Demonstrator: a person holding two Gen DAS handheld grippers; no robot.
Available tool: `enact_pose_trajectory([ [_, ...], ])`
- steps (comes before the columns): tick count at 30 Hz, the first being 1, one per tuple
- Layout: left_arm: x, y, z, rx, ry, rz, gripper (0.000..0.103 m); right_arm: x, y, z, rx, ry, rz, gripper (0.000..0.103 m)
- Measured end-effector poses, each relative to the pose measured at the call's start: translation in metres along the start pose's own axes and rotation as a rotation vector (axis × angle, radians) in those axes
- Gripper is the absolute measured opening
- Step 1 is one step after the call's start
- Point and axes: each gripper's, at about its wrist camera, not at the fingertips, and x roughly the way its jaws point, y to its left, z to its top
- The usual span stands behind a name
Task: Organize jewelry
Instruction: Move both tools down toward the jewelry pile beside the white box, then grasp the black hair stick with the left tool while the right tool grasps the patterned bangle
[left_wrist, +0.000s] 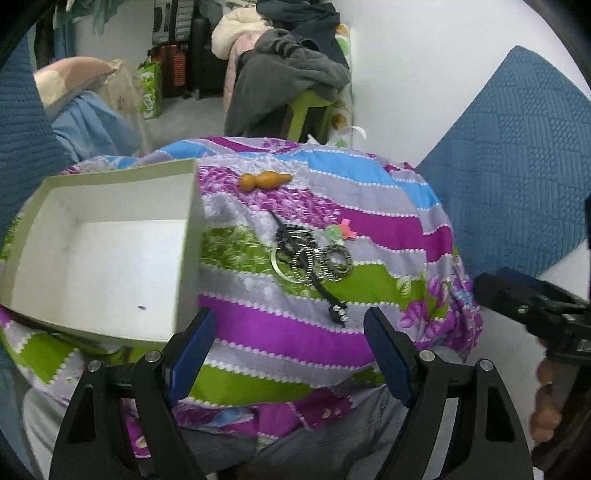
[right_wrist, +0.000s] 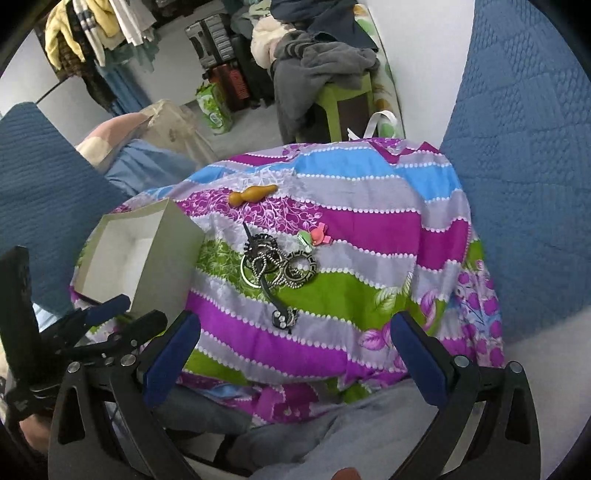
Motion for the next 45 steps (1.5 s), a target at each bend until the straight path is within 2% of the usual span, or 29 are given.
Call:
enact_pose_trajectory([
  [2,0.010,-0.004,-0.001,0.004,0.002,-0.015,0.077,0.009,-0.006,0.000,0.008,-0.007,0.024,0.102],
  [4,0.022,-0.006,-0.001,0.000,0.015,-0.045,0.064,0.020,-0.011,0.002,0.009,-0.018,0.051,0.102],
  [7,0.041,-0.010,-0.002,0.001,0.022,-0.076,0.063,0.040,-0.018,0.005,0.009,-0.029,0.094,0.098],
  [9,0.053,-0.011,-0.002,-0.003,0.032,-0.086,0.058,0.056,-0.024,0.006,0.027,-0.021,0.114,0.089],
  [11,0.064,-0.009,-0.002,-0.009,0.040,-0.090,0.054,0.074,-0.030,0.008,0.031,-0.013,0.132,0.068],
  [13,0.077,-0.004,0.000,-0.043,0.050,-0.104,0.054,0.093,-0.035,0.010,0.018,-0.015,0.144,0.065],
  [14,0.085,0.000,0.002,-0.068,0.059,-0.123,0.050,0.102,-0.039,0.011,0.031,-0.005,0.164,0.055],
  [16,0.096,0.001,0.005,-0.078,0.059,-0.125,0.046,0.118,-0.047,0.014,0.047,0.011,0.202,0.044],
  [18,0.107,0.002,0.008,-0.088,0.067,-0.139,0.045,0.129,-0.049,0.017,0.031,0.011,0.198,0.043],
  [23,0.136,0.007,0.011,-0.123,0.095,-0.156,0.034,0.153,-0.047,0.020,-0.021,0.022,0.193,0.033],
  [28,0.158,0.003,0.008,-0.122,0.132,-0.173,0.031,0.176,-0.042,0.018,-0.081,0.036,0.157,0.025],
  [31,0.166,0.002,0.009,-0.115,0.134,-0.168,0.028,0.184,-0.036,0.019,-0.135,0.043,0.138,0.020],
  [39,0.178,-0.007,0.010,-0.111,0.137,-0.161,0.020,0.194,-0.018,0.021,-0.270,0.032,0.088,0.020],
  [41,0.181,-0.008,0.010,-0.117,0.128,-0.164,0.017,0.195,-0.013,0.020,-0.300,0.038,0.057,0.011],
  [45,0.182,-0.009,0.010,-0.117,0.125,-0.159,0.016,0.196,-0.015,0.024,-0.271,0.057,0.038,0.007],
])
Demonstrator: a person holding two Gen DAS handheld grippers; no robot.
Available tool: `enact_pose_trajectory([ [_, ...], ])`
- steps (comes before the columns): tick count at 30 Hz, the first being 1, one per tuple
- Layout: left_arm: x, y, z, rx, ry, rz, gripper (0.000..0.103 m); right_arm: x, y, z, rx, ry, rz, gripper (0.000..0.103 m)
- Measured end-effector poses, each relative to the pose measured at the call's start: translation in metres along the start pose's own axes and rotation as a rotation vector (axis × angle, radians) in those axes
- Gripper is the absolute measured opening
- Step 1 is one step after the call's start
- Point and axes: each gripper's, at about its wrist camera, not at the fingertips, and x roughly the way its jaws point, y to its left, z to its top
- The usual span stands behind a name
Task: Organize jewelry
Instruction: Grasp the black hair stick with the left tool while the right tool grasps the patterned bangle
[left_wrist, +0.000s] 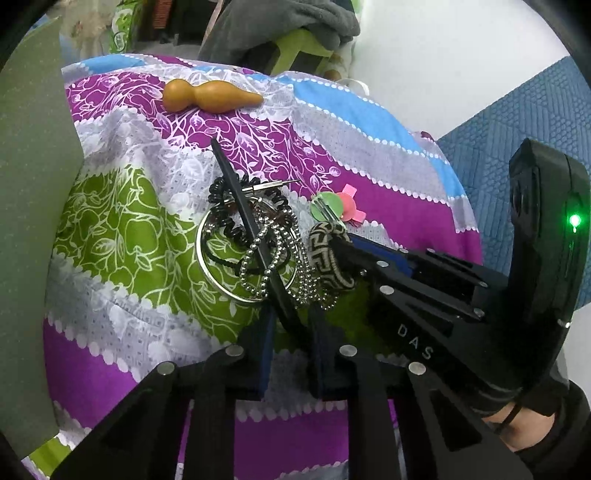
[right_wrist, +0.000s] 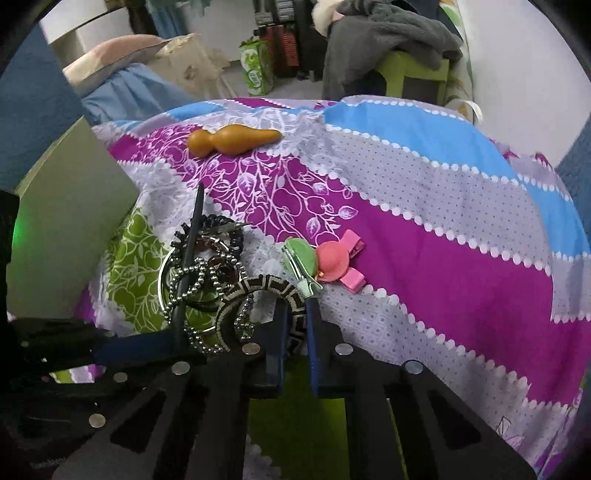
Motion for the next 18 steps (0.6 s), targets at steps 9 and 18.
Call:
enact_pose_trajectory([
  [9,-0.031,-0.003,0.001,0.012,-0.016,0.002,0.004,-0.033,-0.007,-0.009,0.088,-0.040,-0.040,0.006],
  [18,-0.068,-0.004,-0.019,0.032,-0.035,0.027,0.004,-0.073,-0.007,-0.041,0.206,-0.053,-0.070,0.006],
])
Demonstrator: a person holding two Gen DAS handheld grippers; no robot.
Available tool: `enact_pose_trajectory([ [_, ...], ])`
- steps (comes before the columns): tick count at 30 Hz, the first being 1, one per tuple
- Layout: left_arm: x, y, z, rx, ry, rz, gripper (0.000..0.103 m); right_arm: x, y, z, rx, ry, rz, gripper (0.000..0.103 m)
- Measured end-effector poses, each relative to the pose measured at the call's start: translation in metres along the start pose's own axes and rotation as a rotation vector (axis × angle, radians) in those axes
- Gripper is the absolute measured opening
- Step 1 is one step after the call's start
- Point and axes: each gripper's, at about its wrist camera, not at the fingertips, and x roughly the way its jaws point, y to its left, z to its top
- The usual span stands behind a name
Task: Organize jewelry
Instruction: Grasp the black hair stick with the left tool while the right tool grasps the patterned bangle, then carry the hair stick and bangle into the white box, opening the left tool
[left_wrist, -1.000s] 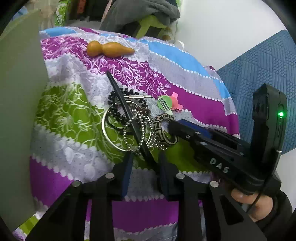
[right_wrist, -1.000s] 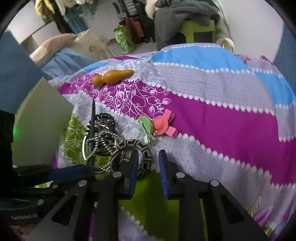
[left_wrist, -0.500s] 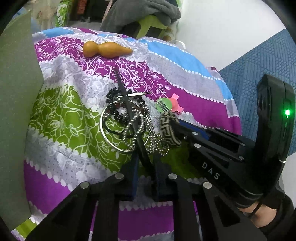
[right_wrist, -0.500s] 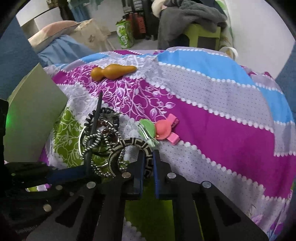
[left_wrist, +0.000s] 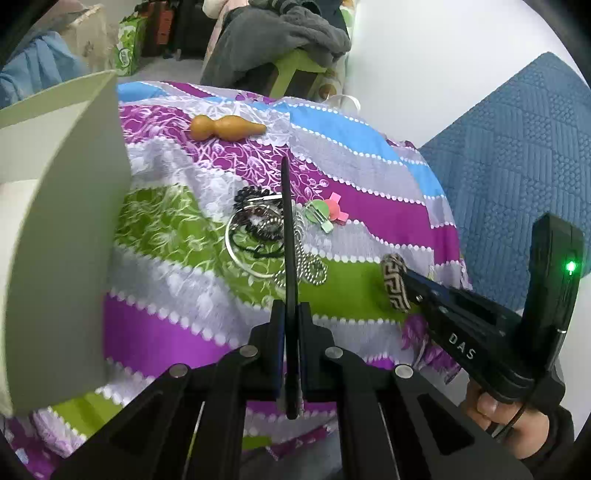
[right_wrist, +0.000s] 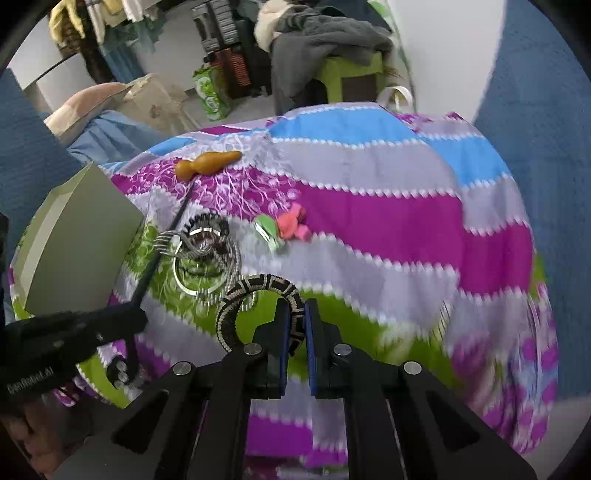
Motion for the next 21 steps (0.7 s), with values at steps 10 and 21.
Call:
enact_pose_trajectory([
  [10,-0.040,-0.001,-0.021,0.008,-0.034,0.025,0.004,-0.034,0.010,-0.030,0.063,-0.036,-0.037,0.006],
  [21,-0.080,-0.003,-0.029,0.026,-0.072,0.045,0.005,-0.076,0.028,-0.046,0.076,-0.105,-0.118,0.006],
])
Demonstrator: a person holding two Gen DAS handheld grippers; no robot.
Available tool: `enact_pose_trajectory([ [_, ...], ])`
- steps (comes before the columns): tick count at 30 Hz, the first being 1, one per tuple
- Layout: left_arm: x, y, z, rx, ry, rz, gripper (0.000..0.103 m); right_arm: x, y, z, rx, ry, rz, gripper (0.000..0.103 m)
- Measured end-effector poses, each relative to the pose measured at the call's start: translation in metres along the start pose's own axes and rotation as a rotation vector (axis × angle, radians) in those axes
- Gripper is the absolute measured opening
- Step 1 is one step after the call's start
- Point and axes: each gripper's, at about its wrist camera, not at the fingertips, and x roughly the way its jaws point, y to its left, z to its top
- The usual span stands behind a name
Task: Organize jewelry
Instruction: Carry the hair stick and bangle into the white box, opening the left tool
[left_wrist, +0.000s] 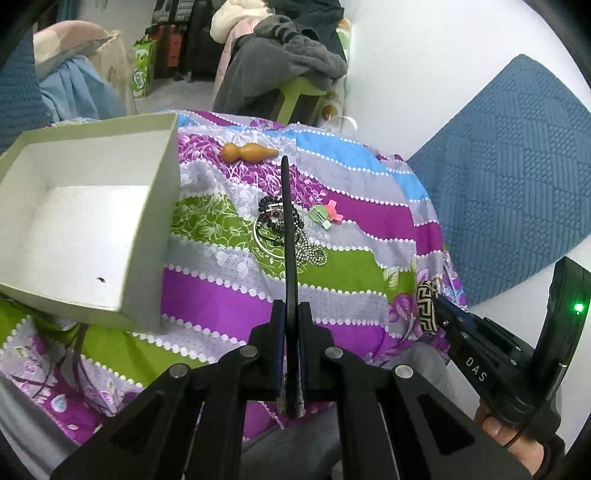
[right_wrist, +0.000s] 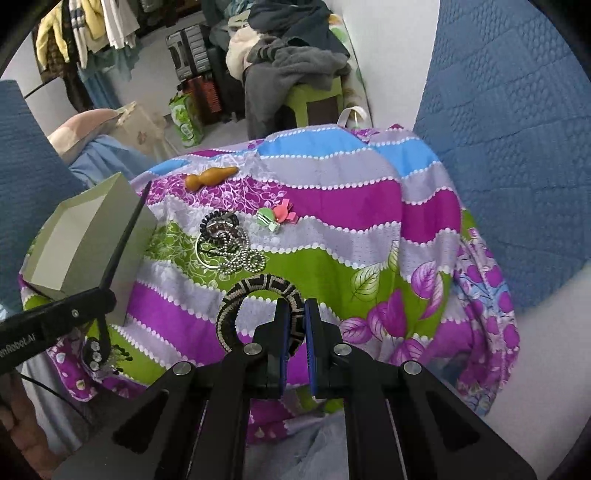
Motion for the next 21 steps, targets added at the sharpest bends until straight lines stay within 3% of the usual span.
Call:
enact_pose_trajectory([
  [8,-0.036,0.002,0.012,0.029,-0.035,0.017,0.005,-0.036,0.013,0.016,-0.001,-0.054,-0.014,0.006],
  [21,-0.115,0.003,0.056,0.088,-0.161,0.023,0.005,-0.098,0.060,0.076,-0.042,-0.200,-0.002,0.006],
])
